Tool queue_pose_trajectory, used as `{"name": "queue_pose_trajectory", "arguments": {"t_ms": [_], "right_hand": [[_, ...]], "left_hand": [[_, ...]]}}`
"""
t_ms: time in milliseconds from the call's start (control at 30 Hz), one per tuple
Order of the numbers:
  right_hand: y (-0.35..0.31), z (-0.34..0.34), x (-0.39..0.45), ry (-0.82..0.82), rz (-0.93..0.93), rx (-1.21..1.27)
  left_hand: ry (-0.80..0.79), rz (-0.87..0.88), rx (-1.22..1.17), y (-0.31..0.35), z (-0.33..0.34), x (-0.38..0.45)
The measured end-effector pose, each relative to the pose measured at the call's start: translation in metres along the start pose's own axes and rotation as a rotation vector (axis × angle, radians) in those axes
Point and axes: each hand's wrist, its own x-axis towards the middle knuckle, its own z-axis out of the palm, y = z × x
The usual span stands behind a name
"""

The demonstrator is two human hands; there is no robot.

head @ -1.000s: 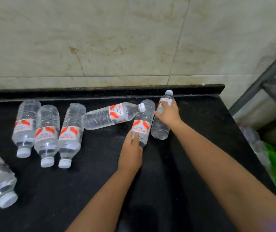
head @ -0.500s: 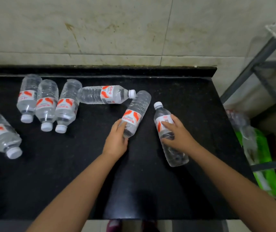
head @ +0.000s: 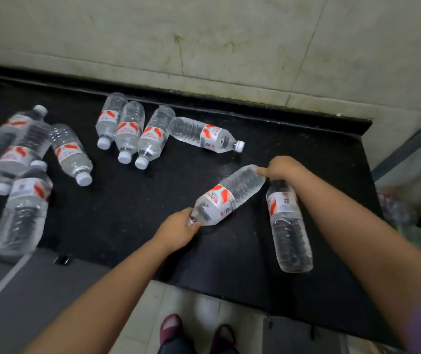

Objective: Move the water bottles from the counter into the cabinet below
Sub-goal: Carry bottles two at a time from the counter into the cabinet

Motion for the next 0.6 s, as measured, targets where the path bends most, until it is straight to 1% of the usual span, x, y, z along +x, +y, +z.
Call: {"name": "queue_pose_trajectory", "arguments": {"t_ms": [67,167,233,300,367,433,500,600], "right_hand": [[-0.002,-0.004,0.009,-0.024,-0.012,0.026],[0.003,-0.002,0.011,-0.035,-0.003,0.039],[0.005,0.001,0.007,-0.053,0.009,0.074],[0.006,0.001,0.006,-0.031,0.01,0.097],[0.007,0.002,0.007,-0.005,-0.006,0.09],[0.01,0.003,0.007,0.005,-0.014,0.072],[0.013,0.006,0.002,0.016,-0.011,0.074],[0.013,0.001,-0.017,0.086,-0.035,0.102]], "left_hand": [[-0.02,-0.038,-0.004,0.001,0.001,-0.003],[-0.052,-0.077,-0.11,0.003,0.003,-0.004],[-0.051,-0.145,-0.276,0.002,0.006,0.0],[-0.065,-0.212,-0.477,0.001,0.01,0.001],[-0.072,-0.243,-0.649,0.0,0.013,0.0],[-0.024,-0.246,-0.771,-0.002,0.014,-0.003],[0.06,-0.201,-0.791,-0.007,0.01,-0.008],[0.178,-0.073,-0.629,-0.007,-0.005,-0.019]]}}
